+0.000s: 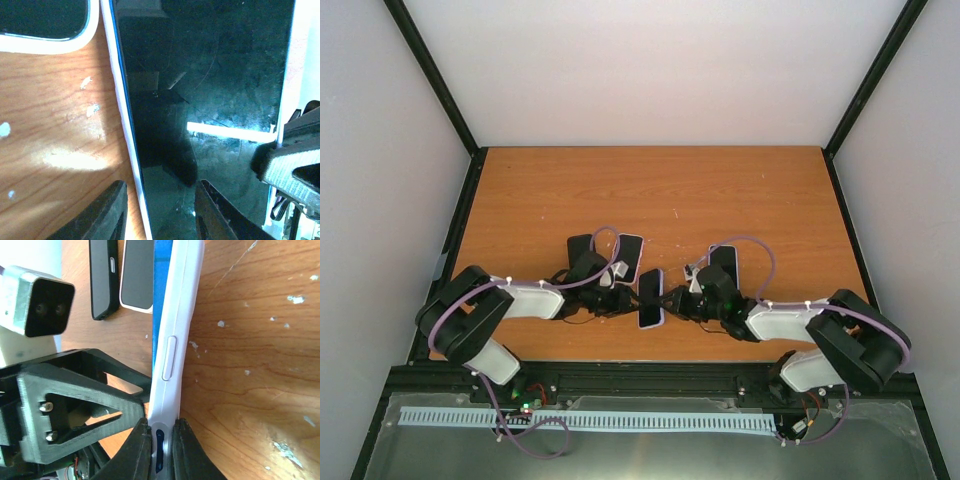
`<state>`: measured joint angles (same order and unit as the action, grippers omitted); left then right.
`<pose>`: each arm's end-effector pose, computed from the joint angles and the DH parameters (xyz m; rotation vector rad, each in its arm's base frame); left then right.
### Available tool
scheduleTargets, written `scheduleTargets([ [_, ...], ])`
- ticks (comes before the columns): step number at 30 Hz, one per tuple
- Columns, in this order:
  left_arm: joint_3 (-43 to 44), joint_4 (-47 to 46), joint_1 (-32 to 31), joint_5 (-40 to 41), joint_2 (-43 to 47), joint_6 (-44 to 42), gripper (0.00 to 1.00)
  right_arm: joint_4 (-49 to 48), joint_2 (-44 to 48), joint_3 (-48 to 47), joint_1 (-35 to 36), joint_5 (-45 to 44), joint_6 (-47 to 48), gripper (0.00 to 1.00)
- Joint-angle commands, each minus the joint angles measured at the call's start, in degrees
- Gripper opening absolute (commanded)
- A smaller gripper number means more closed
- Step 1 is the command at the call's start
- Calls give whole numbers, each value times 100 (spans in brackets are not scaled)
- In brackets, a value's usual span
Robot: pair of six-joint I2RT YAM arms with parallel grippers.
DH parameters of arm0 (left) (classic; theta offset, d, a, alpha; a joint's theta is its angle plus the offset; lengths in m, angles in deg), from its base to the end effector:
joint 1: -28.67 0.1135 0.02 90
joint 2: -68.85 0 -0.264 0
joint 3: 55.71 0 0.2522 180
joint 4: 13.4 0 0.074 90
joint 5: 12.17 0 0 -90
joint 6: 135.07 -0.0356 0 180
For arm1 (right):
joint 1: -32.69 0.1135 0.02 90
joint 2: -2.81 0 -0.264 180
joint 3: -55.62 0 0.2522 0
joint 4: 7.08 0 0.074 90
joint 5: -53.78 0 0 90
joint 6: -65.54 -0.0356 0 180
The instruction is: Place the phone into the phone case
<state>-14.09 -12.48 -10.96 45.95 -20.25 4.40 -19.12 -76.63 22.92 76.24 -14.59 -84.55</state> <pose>0.1848 -0.1774 0.1136 0.0606 2.7309 -1.2764 0.1595 0.1697 0.1284 0.1119 2.5081 1.3238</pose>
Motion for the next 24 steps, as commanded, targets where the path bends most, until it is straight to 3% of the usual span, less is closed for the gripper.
scheduleTargets([
  [1,3,95,-9,56,345,21,42,284,370,-97,31,-293,294,3],
  [13,-387,-645,349,-717,1740,529,62,-493,2159,490,31,-133,225,3],
  [20,-412,-1195,369,-1165,2289,670,65,-1240,2883,592,30,419,156,3],
  [24,-511,-1755,369,-1442,2341,860,59,-1743,2878,698,31,619,-127,3],
])
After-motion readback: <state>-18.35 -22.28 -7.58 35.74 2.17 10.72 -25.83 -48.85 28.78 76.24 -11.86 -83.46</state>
